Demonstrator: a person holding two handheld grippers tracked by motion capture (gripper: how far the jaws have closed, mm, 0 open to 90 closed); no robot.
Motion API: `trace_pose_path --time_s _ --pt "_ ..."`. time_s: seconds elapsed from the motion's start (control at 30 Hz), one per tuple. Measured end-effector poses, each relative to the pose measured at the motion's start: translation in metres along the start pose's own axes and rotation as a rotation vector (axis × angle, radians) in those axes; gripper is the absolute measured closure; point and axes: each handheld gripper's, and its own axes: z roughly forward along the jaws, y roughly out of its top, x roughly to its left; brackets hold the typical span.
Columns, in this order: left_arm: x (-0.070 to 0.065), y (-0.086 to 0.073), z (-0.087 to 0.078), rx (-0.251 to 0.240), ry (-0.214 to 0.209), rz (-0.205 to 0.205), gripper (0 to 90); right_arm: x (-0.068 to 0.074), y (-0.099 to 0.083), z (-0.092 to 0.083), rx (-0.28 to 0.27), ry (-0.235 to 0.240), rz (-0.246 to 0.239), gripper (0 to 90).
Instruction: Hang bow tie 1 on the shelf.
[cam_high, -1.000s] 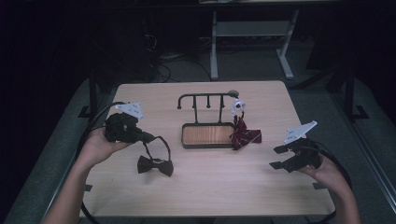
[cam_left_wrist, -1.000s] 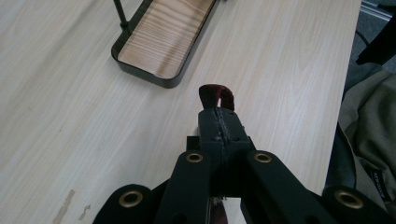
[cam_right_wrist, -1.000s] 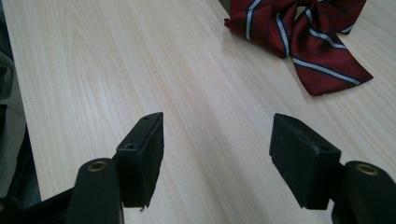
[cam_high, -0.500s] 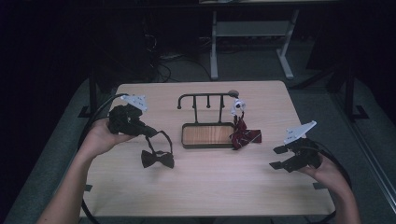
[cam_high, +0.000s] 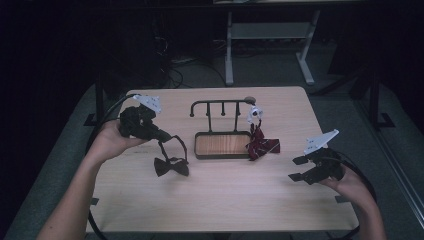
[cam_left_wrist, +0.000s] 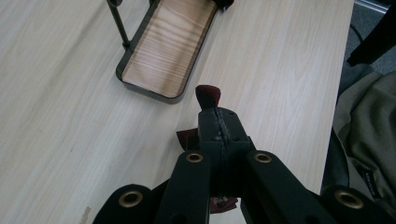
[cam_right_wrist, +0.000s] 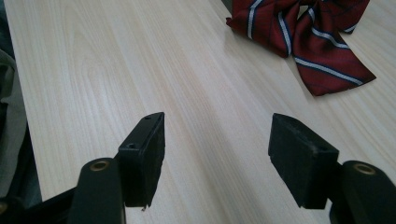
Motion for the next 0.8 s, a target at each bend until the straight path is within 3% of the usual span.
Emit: trace_pose_path --time_s 0.8 --pt "0.009 0.046 -0.007 0.046 0.013 0.042 89.6 -0.001 -0.001 -0.004 -0.015 -0.002 -0.009 35.7"
